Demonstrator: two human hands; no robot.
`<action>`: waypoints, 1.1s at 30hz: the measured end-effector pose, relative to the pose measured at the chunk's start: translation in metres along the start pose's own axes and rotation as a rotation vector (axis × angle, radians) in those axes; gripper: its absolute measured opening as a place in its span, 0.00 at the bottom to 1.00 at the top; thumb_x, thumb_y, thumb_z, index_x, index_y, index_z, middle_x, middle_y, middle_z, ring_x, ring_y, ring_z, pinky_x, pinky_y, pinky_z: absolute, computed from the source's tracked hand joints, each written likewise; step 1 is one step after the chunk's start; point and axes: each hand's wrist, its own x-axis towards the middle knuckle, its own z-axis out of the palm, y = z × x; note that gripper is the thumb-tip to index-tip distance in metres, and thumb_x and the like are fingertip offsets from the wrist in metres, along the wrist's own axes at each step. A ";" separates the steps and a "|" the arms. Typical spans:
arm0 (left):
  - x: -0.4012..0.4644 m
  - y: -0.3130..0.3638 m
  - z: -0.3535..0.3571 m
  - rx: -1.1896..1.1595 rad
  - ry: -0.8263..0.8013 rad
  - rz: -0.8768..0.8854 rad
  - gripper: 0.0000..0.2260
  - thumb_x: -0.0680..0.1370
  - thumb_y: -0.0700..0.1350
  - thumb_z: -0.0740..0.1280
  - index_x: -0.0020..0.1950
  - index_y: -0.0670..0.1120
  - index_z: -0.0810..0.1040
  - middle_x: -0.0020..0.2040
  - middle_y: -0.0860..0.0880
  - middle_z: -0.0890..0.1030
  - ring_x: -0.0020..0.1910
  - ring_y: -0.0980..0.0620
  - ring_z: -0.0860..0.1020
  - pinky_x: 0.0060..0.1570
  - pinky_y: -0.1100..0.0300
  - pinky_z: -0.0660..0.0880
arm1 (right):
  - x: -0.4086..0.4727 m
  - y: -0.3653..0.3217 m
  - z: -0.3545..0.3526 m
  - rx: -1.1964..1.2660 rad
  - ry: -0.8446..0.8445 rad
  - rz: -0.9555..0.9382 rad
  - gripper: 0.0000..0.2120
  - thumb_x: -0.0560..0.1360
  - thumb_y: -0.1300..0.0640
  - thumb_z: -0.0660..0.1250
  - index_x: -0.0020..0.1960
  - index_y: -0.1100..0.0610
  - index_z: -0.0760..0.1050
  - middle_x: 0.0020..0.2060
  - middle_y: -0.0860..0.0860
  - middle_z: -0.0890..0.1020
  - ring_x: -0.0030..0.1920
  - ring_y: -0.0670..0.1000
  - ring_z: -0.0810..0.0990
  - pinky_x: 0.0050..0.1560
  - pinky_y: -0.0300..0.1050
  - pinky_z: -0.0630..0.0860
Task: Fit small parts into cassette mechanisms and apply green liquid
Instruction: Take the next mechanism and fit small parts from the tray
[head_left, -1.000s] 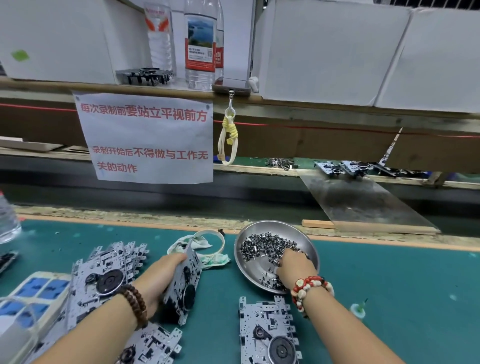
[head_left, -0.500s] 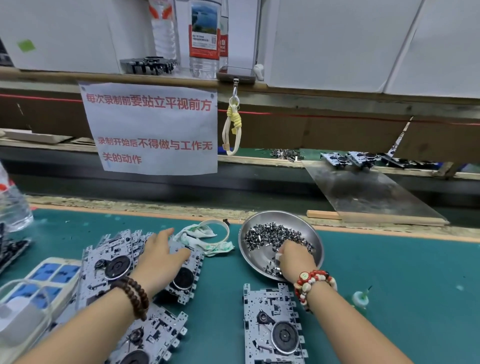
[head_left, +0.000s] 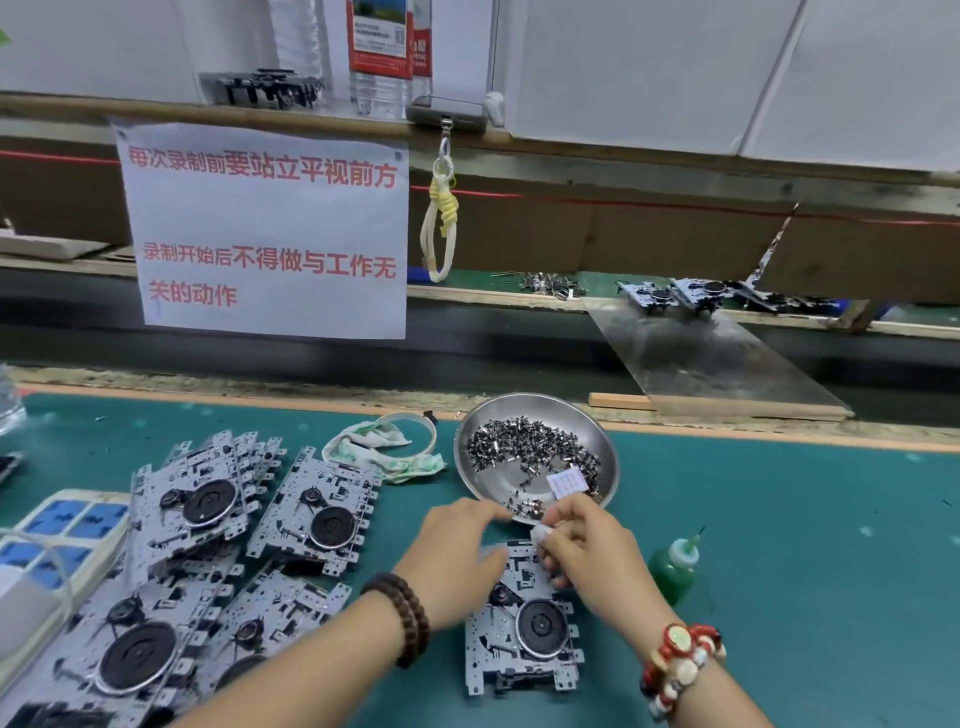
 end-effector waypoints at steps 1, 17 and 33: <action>0.003 0.001 0.007 0.017 -0.021 -0.002 0.18 0.79 0.48 0.60 0.69 0.55 0.65 0.69 0.54 0.67 0.69 0.55 0.61 0.69 0.55 0.61 | -0.002 0.003 0.000 -0.005 0.014 0.006 0.06 0.75 0.67 0.64 0.42 0.57 0.73 0.31 0.51 0.79 0.25 0.38 0.75 0.27 0.33 0.73; -0.007 -0.007 0.031 0.085 -0.125 -0.016 0.26 0.79 0.49 0.61 0.74 0.57 0.53 0.68 0.56 0.66 0.71 0.54 0.53 0.72 0.51 0.54 | -0.013 0.028 -0.002 0.240 0.003 0.054 0.07 0.74 0.68 0.65 0.42 0.58 0.77 0.33 0.51 0.84 0.36 0.43 0.83 0.34 0.33 0.76; 0.005 0.004 0.028 -0.084 0.000 -0.006 0.05 0.77 0.52 0.63 0.41 0.58 0.72 0.45 0.60 0.70 0.57 0.56 0.69 0.63 0.53 0.66 | -0.014 0.026 0.000 0.231 -0.057 -0.005 0.09 0.73 0.70 0.65 0.42 0.58 0.75 0.36 0.50 0.80 0.35 0.41 0.76 0.34 0.36 0.75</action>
